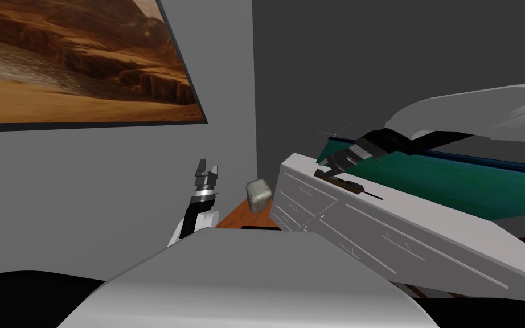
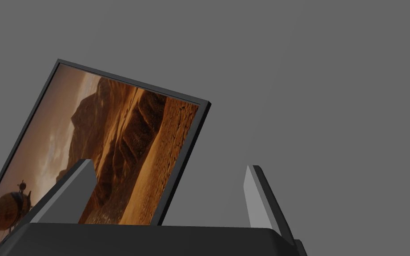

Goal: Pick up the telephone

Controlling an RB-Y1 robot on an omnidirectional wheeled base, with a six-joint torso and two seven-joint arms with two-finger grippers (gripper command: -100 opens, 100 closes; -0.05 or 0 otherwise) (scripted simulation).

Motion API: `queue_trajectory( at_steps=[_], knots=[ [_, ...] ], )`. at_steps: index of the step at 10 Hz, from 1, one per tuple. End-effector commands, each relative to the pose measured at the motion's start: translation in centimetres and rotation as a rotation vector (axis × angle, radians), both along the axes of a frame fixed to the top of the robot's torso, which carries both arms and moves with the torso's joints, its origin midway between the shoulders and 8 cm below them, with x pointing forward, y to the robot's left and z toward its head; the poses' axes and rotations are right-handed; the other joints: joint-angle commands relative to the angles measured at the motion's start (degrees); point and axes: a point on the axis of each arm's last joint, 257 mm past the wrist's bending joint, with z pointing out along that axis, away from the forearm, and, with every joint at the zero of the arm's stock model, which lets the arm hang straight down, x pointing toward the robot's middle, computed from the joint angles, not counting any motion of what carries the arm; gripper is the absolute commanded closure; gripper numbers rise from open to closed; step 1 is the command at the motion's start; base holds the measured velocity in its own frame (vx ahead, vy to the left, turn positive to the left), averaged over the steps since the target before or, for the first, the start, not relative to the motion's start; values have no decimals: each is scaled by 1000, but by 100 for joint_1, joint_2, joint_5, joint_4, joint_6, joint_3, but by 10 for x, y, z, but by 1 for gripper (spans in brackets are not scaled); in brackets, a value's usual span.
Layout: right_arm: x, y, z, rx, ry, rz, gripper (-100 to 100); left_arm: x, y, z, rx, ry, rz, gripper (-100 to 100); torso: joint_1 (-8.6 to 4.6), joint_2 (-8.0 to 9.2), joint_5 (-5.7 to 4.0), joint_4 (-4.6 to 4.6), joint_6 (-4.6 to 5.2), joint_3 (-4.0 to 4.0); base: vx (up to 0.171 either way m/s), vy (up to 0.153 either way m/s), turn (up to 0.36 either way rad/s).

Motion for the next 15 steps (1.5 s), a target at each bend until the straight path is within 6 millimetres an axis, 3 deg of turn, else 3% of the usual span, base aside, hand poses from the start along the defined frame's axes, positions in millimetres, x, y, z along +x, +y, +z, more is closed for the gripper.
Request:
queue_trajectory(
  at_steps=[1,8,12,13,14,15],
  knots=[
    [-5,-11,-7,-51,60,-33,-100,0,0,0,0,0,0,0,0,0,0,0,0,0,14,-14,-58],
    [-23,-43,-23,-265,256,-128,-100,0,0,0,0,0,0,0,-1,5,-1,1,0,3,5,-12,-45],
    [-28,-51,-26,-319,300,-150,-100,0,0,0,0,0,0,0,0,6,-1,2,0,4,-1,-6,-24],
    [-28,-52,-26,-321,303,-152,0,0,0,0,0,0,0,0,0,7,-2,2,0,4,0,0,0],
    [-31,-65,-39,-321,303,-149,-100,0,0,0,0,0,0,0,1,7,-1,2,0,4,25,52,-14],
    [-32,-71,-44,-322,303,-148,-100,0,0,0,0,0,0,0,14,1,-1,1,2,1,24,84,-27]
  ],
)
